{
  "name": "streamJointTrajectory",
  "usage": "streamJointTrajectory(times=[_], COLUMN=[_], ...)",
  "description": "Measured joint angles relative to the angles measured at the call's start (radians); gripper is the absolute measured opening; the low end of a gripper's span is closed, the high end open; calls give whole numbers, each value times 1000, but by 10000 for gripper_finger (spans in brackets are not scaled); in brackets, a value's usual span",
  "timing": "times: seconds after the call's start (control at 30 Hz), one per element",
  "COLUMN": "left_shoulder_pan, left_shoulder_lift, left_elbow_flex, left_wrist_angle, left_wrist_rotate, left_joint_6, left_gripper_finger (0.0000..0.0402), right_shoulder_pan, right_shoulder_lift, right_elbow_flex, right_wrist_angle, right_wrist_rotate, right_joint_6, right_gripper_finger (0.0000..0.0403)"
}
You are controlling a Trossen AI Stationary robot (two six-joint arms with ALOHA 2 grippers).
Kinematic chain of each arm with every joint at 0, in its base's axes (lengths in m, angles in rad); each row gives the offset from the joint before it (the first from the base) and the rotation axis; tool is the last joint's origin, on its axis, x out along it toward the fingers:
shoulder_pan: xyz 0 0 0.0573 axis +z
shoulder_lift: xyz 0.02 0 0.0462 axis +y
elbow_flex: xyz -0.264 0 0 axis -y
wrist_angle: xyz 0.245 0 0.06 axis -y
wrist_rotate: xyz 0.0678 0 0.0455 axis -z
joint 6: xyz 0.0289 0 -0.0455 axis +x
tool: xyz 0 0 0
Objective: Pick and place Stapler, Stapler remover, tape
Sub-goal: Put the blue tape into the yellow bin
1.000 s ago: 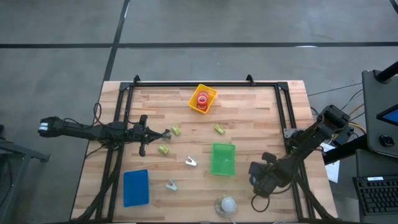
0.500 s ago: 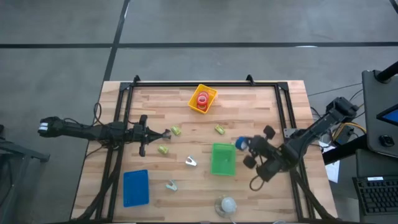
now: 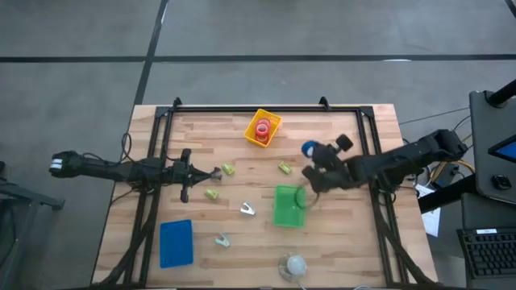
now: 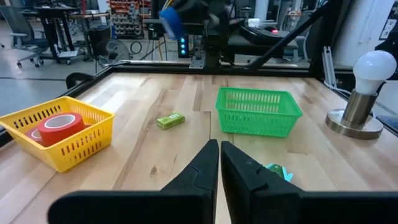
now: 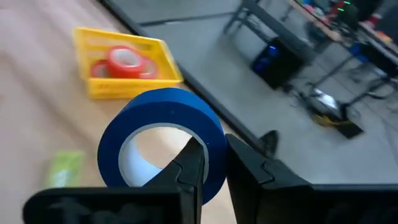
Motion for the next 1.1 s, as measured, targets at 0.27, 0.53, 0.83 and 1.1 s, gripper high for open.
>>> streamJointTrajectory(times=[0.27, 0.53, 0.83, 1.1], left_shoulder_pan=[0, 0, 0, 0], left_shoulder_lift=[0, 0, 0, 0], left_elbow_flex=[0, 0, 0, 0], left_wrist_angle=[0, 0, -1, -8], left_wrist_rotate=[0, 0, 0, 0], left_joint_6=[0, 0, 0, 0], left_gripper_finger=[23, 23, 23, 23], right_shoulder_pan=[-191, -317, -503, -560], right_shoulder_lift=[-1, 40, 152, 264], right_elbow_flex=[-61, -93, -58, -42], right_wrist_angle=[502, 935, 965, 1037], right_wrist_rotate=[-174, -361, -556, -632], right_joint_6=[-427, -557, -499, -433], right_gripper_finger=[42, 48, 47, 51])
